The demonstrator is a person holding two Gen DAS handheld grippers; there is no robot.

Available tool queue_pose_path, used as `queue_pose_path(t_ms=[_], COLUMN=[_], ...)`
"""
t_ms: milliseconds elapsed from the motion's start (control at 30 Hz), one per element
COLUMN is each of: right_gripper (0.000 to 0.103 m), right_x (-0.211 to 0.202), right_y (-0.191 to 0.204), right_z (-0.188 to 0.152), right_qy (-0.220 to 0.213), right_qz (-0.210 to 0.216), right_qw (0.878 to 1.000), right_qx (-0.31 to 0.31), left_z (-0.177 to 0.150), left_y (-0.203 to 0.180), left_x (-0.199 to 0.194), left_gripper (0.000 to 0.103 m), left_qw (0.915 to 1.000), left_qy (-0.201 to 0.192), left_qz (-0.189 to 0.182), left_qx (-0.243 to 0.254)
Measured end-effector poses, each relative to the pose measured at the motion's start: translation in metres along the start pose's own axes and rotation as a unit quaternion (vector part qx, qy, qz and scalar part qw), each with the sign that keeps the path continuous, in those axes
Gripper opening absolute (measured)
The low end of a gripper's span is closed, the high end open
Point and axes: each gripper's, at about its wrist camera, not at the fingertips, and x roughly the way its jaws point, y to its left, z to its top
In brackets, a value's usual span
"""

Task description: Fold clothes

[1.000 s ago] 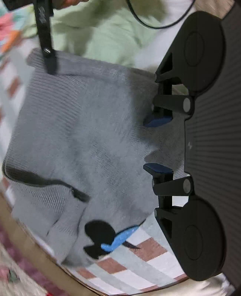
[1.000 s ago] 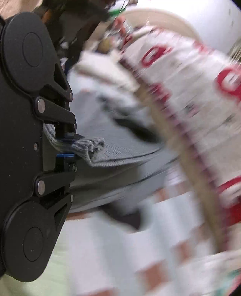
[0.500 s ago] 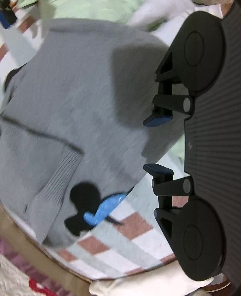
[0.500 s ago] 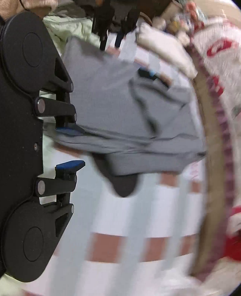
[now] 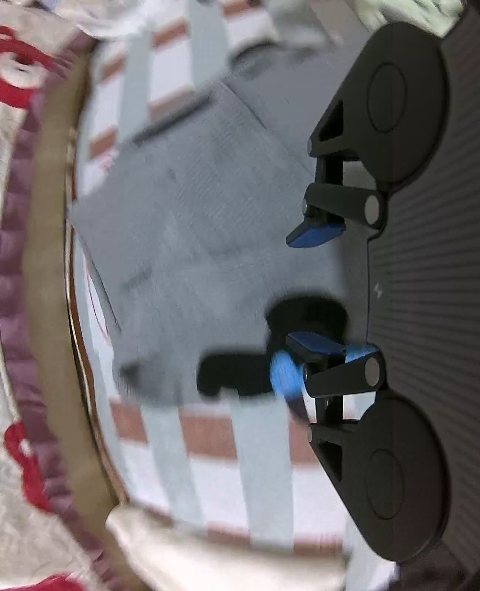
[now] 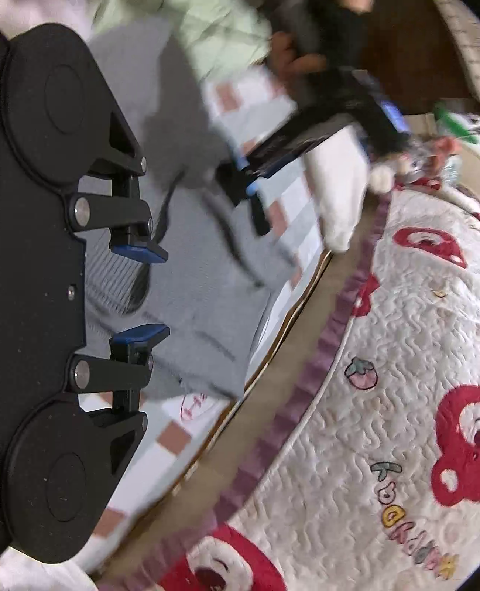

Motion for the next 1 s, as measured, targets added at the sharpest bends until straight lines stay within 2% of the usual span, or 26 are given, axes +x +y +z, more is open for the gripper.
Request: queue_pose_path(t_ms=[133, 233, 300, 333, 367, 400, 433, 467, 533, 667, 733, 800, 867, 900, 967, 1000], right_gripper=[0.042, 0.043, 0.050, 0.051, 0.051, 0.051, 0.051, 0.051, 0.054, 0.055, 0.055, 0.055, 0.055, 0.055, 0.055, 0.055], right_x=[0.014, 0.033, 0.050, 0.061, 0.067, 0.074, 0.076, 0.078, 0.082, 0.086, 0.090, 0.094, 0.098, 0.100, 0.104, 0.106], right_y=[0.021, 0.015, 0.013, 0.015, 0.016, 0.017, 0.014, 0.010, 0.004, -0.014, -0.021, -0.028, -0.035, -0.040, -0.049, -0.054], right_z=[-0.007, -0.014, -0.024, -0.031, -0.035, -0.040, -0.044, -0.048, -0.056, -0.064, -0.065, -0.069, -0.075, -0.077, -0.084, -0.087], right_qy=[-0.009, 0.010, 0.013, 0.017, 0.016, 0.015, 0.007, -0.001, -0.016, -0.033, -0.035, -0.034, -0.030, -0.027, -0.022, -0.021], right_qz=[-0.023, -0.003, -0.016, -0.046, -0.055, -0.064, -0.059, -0.055, -0.046, -0.010, 0.014, 0.039, 0.065, 0.079, 0.099, 0.110], right_qw=[0.999, 1.000, 1.000, 0.999, 0.998, 0.998, 0.998, 0.999, 0.999, 0.997, 0.995, 0.992, 0.985, 0.981, 0.972, 0.966], right_qx=[-0.046, -0.023, -0.019, -0.022, -0.020, -0.017, -0.008, 0.000, 0.017, 0.066, 0.090, 0.120, 0.155, 0.173, 0.212, 0.231], left_z=[0.002, 0.005, 0.010, 0.013, 0.016, 0.018, 0.021, 0.026, 0.039, 0.083, 0.114, 0.145, 0.167, 0.175, 0.186, 0.190], left_y=[0.004, 0.014, 0.025, 0.031, 0.035, 0.035, 0.032, 0.028, 0.023, 0.021, 0.020, 0.024, 0.020, 0.014, 0.003, -0.001], left_x=[0.025, 0.045, 0.059, 0.065, 0.069, 0.071, 0.071, 0.070, 0.059, 0.025, 0.012, 0.008, 0.008, 0.009, 0.013, 0.016], left_gripper=[0.051, 0.056, 0.058, 0.061, 0.061, 0.058, 0.037, 0.011, 0.010, 0.010, 0.010, 0.012, 0.012, 0.013, 0.028, 0.032], left_qw=[0.9988, 0.9967, 0.9921, 0.9889, 0.9855, 0.9849, 0.9868, 0.9890, 0.9915, 0.9875, 0.9832, 0.9725, 0.9690, 0.9744, 0.9815, 0.9836], left_qy=[0.004, 0.018, 0.016, 0.014, 0.013, 0.011, 0.009, 0.008, -0.001, -0.051, -0.073, -0.074, -0.081, -0.090, -0.102, -0.106], left_qz=[-0.009, -0.004, -0.018, -0.029, -0.040, -0.055, -0.063, -0.073, -0.080, -0.112, -0.125, -0.163, -0.181, -0.166, -0.139, -0.128], left_qx=[-0.048, -0.079, -0.123, -0.145, -0.165, -0.164, -0.149, -0.128, -0.103, -0.098, -0.112, -0.149, -0.148, -0.122, -0.083, -0.070])
